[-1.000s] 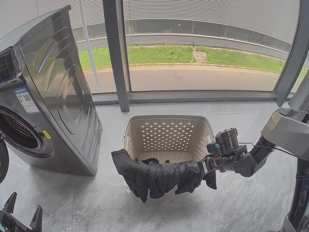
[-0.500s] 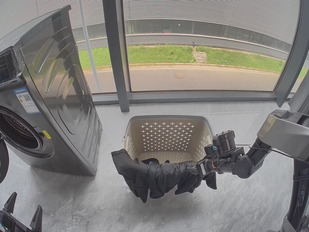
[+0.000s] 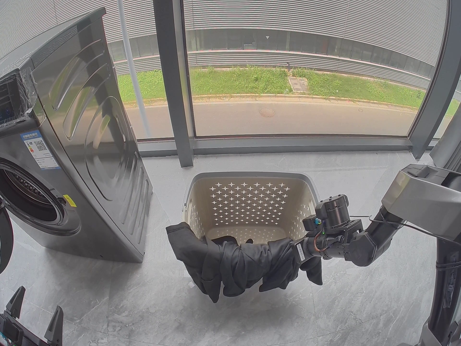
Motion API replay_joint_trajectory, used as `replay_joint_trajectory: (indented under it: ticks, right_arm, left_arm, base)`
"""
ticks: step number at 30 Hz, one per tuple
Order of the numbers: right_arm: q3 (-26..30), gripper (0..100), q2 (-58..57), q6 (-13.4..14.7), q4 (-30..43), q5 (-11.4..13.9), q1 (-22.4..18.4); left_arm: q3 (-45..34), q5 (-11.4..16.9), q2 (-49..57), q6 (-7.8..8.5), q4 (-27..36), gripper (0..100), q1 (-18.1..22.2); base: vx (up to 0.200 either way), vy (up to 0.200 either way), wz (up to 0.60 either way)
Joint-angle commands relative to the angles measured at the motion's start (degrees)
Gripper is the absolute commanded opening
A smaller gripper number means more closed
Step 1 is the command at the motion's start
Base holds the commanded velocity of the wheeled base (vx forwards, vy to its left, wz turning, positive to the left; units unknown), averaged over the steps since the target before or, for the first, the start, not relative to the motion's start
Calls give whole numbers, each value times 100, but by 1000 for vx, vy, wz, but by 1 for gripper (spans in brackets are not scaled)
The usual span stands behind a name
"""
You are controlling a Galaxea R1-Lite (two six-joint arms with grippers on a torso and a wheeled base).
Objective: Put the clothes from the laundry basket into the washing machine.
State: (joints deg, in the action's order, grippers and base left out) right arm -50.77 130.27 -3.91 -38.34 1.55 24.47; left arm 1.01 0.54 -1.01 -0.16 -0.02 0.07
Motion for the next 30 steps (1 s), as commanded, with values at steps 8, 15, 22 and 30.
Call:
replay_joint_trajectory:
  ticks: [8,15,22,30]
  right_arm:
    - [-187,0,-204,31,11,12,93]
    - [-187,0,-555,84,11,-23,392]
    - [-205,0,-582,172,2,-49,498]
    - [-126,0,-520,198,-7,-41,454]
  left_arm:
    - [-101,-1,101,-2,2,100,1]
    - [-101,-1,101,-2,-6,100,1]
    - [-101,-1,101,-2,2,100,1]
    - [-101,-1,101,-2,2,100,1]
  base:
    - [0,0,0]
    - [0,0,0]
    - [0,0,0]
    - [0,0,0]
